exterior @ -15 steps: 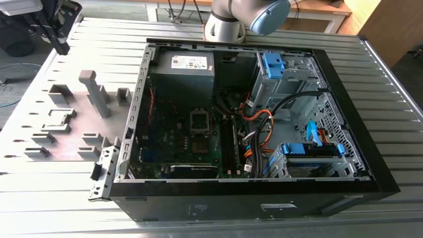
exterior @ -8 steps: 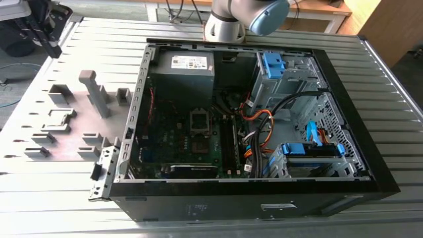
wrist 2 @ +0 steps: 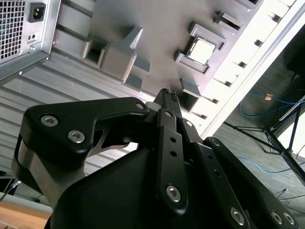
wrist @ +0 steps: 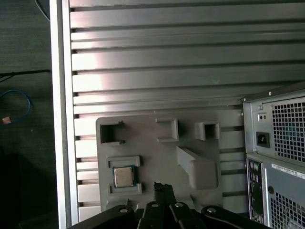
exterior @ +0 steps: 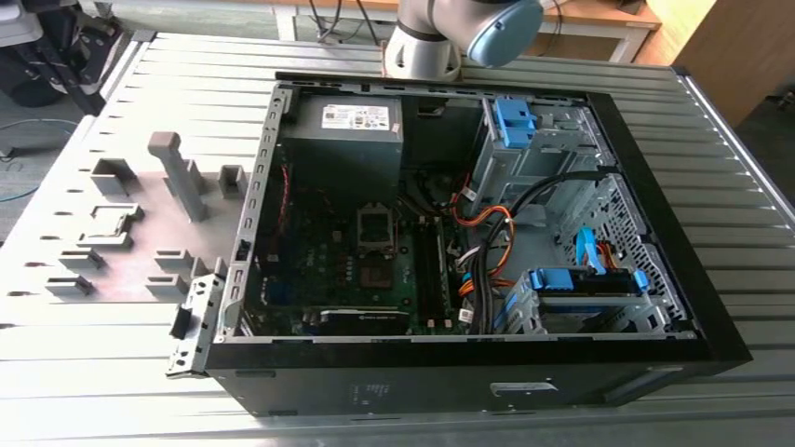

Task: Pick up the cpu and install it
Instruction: 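Reach for the cpu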

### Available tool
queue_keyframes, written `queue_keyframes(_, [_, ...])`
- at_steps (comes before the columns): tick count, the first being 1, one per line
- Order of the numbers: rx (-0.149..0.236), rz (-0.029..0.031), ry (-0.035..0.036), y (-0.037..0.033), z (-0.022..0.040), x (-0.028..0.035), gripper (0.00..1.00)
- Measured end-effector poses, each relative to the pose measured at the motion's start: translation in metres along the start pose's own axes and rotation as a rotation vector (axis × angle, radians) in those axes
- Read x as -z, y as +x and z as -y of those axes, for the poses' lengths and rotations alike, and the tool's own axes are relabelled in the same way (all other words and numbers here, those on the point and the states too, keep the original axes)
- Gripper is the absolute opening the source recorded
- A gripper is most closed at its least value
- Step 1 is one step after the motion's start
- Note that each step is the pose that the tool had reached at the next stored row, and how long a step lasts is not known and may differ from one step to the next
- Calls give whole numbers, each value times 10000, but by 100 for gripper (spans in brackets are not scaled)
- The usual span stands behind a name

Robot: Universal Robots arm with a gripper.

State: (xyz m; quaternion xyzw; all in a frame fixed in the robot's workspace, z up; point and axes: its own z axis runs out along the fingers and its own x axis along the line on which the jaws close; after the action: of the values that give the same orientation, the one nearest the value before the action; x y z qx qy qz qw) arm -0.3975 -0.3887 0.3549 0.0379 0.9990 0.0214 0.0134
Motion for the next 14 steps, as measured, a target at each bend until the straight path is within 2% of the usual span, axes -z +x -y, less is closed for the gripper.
queue_keyframes(8, [0, -4, -1, 106, 12, -93, 11])
queue_keyframes(14, [-1, -37, 5, 157, 19, -167, 11])
